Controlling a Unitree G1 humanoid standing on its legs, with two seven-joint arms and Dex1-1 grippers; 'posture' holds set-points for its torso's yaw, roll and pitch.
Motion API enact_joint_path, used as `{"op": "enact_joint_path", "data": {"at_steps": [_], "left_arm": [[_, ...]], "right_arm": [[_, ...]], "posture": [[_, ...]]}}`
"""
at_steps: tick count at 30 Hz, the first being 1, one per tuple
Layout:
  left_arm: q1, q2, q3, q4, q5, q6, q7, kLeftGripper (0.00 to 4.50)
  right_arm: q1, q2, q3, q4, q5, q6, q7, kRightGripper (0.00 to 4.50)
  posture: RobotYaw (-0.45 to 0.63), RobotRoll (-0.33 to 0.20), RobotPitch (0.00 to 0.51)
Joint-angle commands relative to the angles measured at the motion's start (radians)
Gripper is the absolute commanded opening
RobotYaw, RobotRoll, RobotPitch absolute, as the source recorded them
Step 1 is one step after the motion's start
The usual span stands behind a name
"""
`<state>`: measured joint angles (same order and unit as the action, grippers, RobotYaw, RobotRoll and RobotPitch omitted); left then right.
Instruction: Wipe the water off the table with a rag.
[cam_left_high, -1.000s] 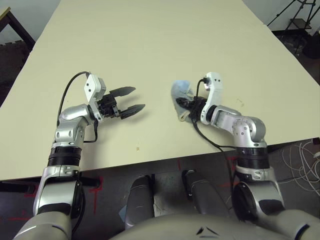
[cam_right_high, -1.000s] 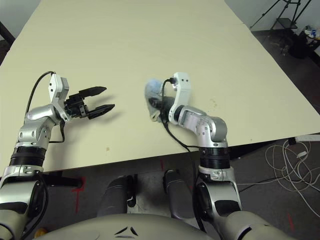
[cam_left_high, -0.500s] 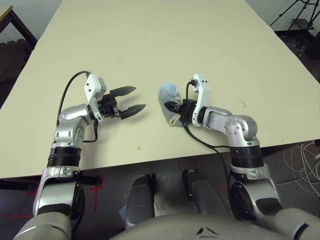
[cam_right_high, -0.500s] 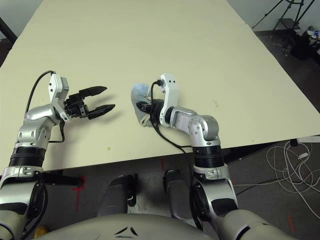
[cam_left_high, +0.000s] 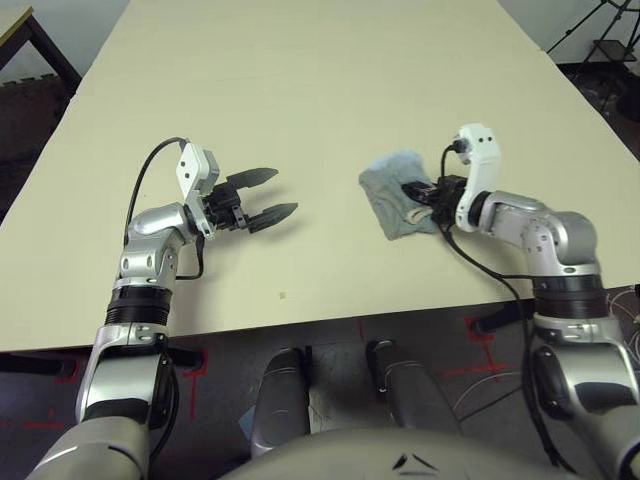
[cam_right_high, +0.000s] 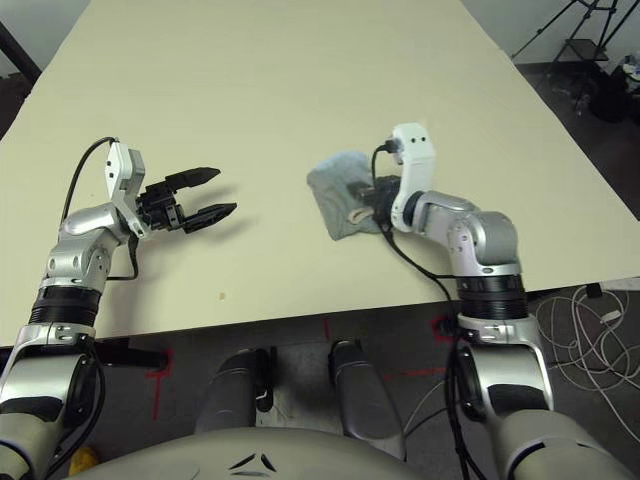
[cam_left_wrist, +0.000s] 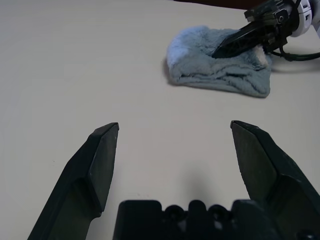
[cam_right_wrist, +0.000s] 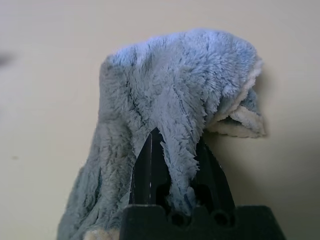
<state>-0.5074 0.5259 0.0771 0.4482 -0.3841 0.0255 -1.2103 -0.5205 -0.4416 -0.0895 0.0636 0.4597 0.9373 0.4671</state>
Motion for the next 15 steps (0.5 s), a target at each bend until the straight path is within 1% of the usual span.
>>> {"op": "enact_joint_path", "data": {"at_steps": [1,7,15], "left_arm": [[-0.009,0.002,-0.009,0.013,0.013,-0.013,-0.011,4.5],[-0.012,0.0,-0.01,0.019,0.015,-0.019,-0.01,4.5],[-0.018,-0.005,-0.012,0.027,0.016,-0.025,-0.008,4.5]], "right_arm": [[0.025,-0.046,-0.031,0.019,-0.022,-0.032,0.011,0.16],[0.012,-0.078,-0.07,0.051,-0.023,-0.063,0.006,0.16],[-0.099,-0.081,-0.179,0.078,0.035,-0.041,-0.005,0.16]], "posture": [[-0.19,0.0,0.164],[-0.2,0.0,0.163],[-0.2,0.0,0.16]]}}
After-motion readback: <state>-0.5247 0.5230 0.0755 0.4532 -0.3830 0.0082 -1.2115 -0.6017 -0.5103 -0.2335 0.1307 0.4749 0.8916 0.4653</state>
